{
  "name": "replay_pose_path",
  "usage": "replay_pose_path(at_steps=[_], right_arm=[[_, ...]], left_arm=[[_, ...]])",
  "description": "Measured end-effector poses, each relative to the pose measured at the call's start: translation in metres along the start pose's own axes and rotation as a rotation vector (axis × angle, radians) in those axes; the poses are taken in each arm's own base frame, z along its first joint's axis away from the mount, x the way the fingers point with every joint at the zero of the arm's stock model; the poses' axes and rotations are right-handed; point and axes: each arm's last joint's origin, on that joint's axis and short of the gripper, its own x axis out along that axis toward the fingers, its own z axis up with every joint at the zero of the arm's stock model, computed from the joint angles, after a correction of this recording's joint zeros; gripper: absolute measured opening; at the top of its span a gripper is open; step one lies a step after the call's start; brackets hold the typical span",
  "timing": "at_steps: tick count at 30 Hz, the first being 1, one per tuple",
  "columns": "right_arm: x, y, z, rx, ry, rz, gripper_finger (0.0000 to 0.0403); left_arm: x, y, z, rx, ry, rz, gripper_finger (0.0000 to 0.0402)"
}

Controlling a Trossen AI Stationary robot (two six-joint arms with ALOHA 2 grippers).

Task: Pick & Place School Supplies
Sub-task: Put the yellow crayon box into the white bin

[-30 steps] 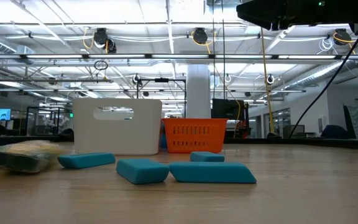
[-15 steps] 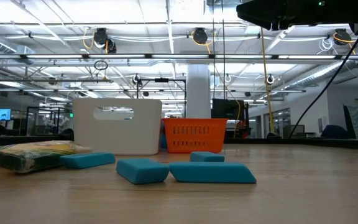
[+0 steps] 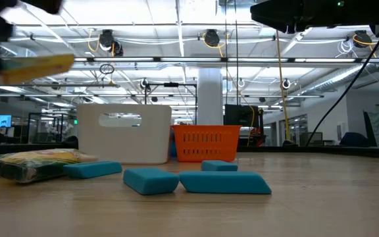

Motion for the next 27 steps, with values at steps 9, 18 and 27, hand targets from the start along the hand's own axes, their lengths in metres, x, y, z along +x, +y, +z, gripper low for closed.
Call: replay_pose_path(at_steps=[9, 18, 27], right_arm=[[0.0, 0.001, -0.003, 0.016, 0.028, 0.011, 0.0247], [0.0, 0.002, -0.006, 0.04, 0.06, 0.021, 0.0247], [-0.001, 0.003, -0.009, 0.056, 0.089, 0.03, 0.0247]], left_arm=[[0.012, 0.02, 0.057, 0.134, 0.016, 0.036, 0.0178], [0.006, 0.033, 0.102, 0.218, -0.004, 0.012, 0.0172], [-0.005, 0.044, 0.134, 0.311, -0.051, -0.002, 0.017]])
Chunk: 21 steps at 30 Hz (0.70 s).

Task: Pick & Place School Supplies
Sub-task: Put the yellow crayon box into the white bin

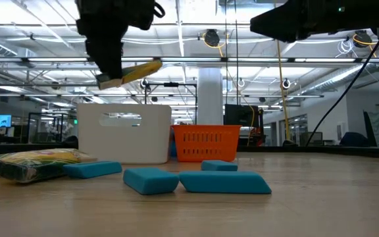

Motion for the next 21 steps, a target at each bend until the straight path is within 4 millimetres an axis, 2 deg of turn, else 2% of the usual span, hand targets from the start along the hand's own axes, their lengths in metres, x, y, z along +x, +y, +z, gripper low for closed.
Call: replay_pose_path(at_steps=[6, 14, 21], right_arm=[[0.0, -0.001, 0.003, 0.012, -0.03, -0.009, 0.0247], [0.0, -0.001, 0.003, 0.026, -0.03, -0.009, 0.0247], [0.0, 0.0, -0.001, 0.031, 0.008, 0.001, 0.0247]], left_arm=[[0.003, 0.021, 0.012, 0.011, -0.012, 0.048, 0.0183], [0.014, 0.051, 0.021, -0.065, -0.016, 0.133, 0.0166], [0.034, 0.061, 0.02, -0.125, -0.031, 0.077, 0.0175]])
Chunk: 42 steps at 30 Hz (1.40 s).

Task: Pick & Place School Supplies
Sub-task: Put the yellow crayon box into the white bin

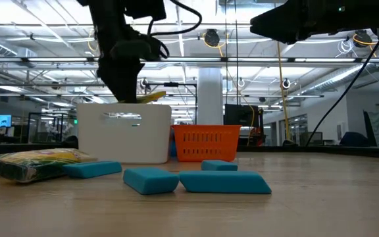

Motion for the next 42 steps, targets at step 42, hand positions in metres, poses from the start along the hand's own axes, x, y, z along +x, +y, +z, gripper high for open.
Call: replay_pose_path(at_steps=[42], right_arm=[[0.0, 0.0, -0.002, 0.016, 0.015, 0.003, 0.0247]], left_arm=[[-0.007, -0.016, -0.014, 0.019, -0.062, -0.215, 0.0303]])
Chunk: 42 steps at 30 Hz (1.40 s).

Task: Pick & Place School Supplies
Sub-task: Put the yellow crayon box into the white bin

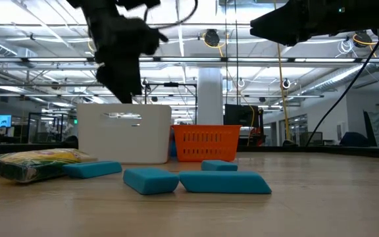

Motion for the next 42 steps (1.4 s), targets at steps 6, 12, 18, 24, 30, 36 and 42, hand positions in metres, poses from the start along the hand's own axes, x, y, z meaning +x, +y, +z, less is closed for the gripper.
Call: replay_pose_path(at_steps=[6, 12, 18, 24, 30, 36, 42], right_arm=[[0.0, 0.0, -0.001, -0.003, 0.006, 0.001, 0.0247], [0.0, 0.0, -0.001, -0.003, 0.006, -0.001, 0.0247], [0.0, 0.0, -0.001, 0.042, 0.007, -0.001, 0.0247], [0.0, 0.0, -0.001, 0.053, 0.006, -0.002, 0.0247], [0.0, -0.001, 0.002, 0.06, -0.022, -0.008, 0.0247], [0.0, -0.001, 0.004, 0.039, -0.039, -0.013, 0.0247], [0.0, -0.002, 0.004, -0.002, -0.044, -0.018, 0.0247]], left_arm=[[-0.041, -0.027, -0.022, 0.111, -0.159, 0.028, 0.0303], [-0.059, -0.052, -0.063, 0.166, -0.308, 0.108, 0.0303], [-0.038, -0.058, -0.111, 0.125, -0.249, 0.095, 0.0303], [-0.012, -0.051, -0.145, 0.039, -0.095, 0.029, 0.0303], [0.003, -0.048, -0.159, -0.029, -0.079, -0.052, 0.0303], [0.004, -0.058, -0.153, -0.021, -0.165, -0.184, 0.0303], [0.014, -0.056, -0.145, -0.118, -0.173, -0.172, 0.0303]])
